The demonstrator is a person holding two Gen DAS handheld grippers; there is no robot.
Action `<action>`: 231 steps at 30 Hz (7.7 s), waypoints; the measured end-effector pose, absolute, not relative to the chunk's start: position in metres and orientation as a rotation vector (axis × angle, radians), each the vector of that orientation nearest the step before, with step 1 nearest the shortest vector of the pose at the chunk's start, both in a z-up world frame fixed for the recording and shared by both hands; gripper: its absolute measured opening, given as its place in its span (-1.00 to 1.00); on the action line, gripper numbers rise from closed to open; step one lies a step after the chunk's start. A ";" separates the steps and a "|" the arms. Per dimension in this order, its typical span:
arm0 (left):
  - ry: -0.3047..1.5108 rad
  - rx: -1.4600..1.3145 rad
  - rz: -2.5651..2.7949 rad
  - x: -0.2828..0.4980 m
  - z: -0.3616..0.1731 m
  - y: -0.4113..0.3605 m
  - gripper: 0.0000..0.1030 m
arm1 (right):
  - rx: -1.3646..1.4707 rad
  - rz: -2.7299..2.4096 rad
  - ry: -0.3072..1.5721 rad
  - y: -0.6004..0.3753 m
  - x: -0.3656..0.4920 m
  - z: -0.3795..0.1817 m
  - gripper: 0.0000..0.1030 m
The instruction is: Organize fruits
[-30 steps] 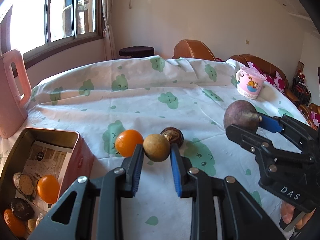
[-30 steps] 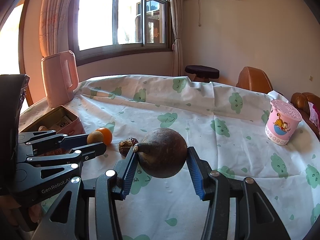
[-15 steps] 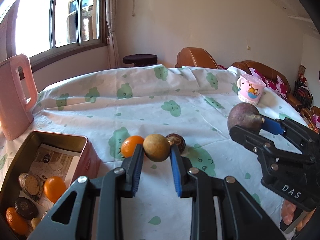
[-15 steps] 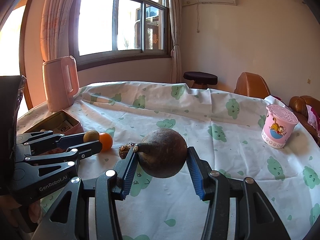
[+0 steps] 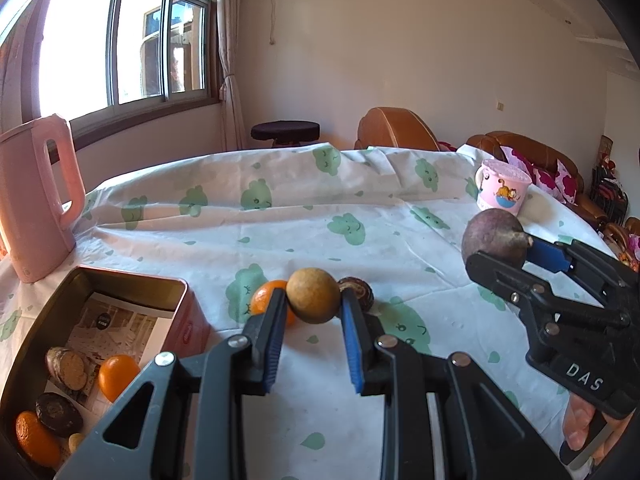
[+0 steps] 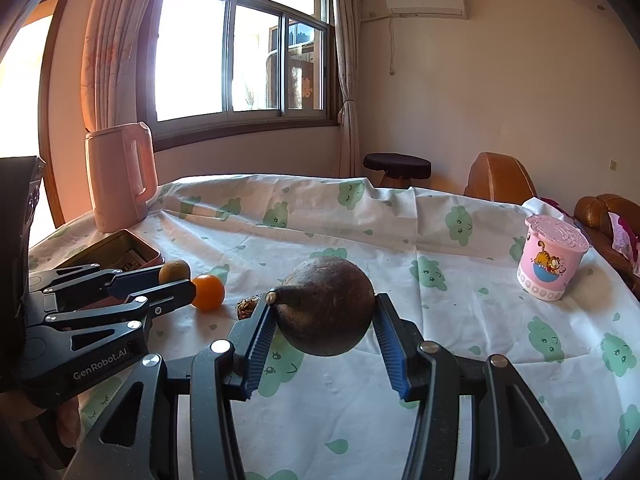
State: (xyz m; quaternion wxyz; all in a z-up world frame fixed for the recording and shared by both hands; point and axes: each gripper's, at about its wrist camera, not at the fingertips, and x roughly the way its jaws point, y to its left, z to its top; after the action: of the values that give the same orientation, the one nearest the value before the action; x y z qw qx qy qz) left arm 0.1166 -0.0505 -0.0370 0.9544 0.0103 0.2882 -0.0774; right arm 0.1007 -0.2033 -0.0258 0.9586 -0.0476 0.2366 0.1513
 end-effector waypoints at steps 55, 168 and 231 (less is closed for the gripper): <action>0.450 -0.012 -0.067 0.076 -0.018 -0.008 -0.45 | -0.129 0.406 0.396 -0.162 0.080 -0.010 0.00; 0.480 -0.125 0.169 0.063 -0.019 0.118 0.85 | -0.350 0.451 0.791 -0.054 0.179 -0.065 0.05; 0.850 0.001 -0.240 0.201 -0.067 -0.079 -0.24 | -0.112 0.205 0.663 -0.213 0.172 -0.044 -0.15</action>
State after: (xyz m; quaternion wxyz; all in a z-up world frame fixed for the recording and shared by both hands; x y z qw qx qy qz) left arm 0.2011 -0.0786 -0.0670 0.9041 0.0006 0.4114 -0.1159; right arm 0.1717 -0.2131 -0.0441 0.9389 -0.0548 0.3247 0.1005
